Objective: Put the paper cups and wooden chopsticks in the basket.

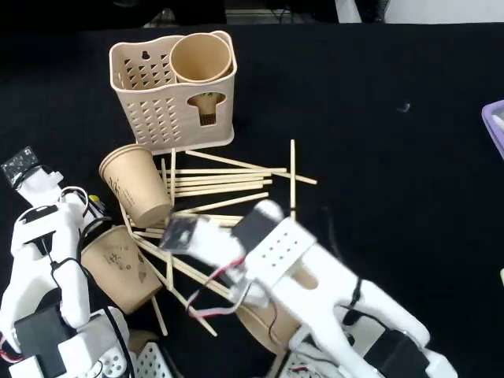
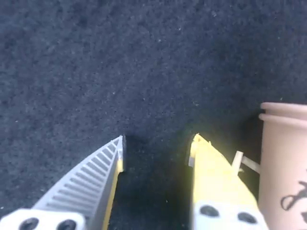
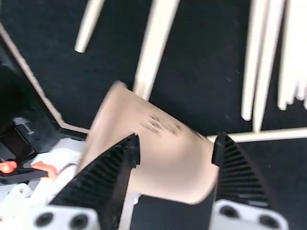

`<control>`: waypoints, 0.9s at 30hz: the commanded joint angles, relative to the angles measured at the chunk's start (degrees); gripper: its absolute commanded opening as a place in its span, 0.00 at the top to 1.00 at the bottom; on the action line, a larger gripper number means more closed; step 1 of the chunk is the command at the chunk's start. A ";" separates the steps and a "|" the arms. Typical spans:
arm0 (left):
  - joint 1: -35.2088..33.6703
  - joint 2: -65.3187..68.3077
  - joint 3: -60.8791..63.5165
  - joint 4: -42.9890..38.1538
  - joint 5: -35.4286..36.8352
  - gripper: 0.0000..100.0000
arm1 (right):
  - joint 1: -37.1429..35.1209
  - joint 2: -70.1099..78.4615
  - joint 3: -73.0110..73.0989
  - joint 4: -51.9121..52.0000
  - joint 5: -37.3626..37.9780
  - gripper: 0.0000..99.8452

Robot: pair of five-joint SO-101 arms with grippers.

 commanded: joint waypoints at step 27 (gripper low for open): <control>-0.48 -0.44 -1.71 -0.97 0.26 0.78 | -17.41 -5.23 -1.80 5.19 -5.36 0.74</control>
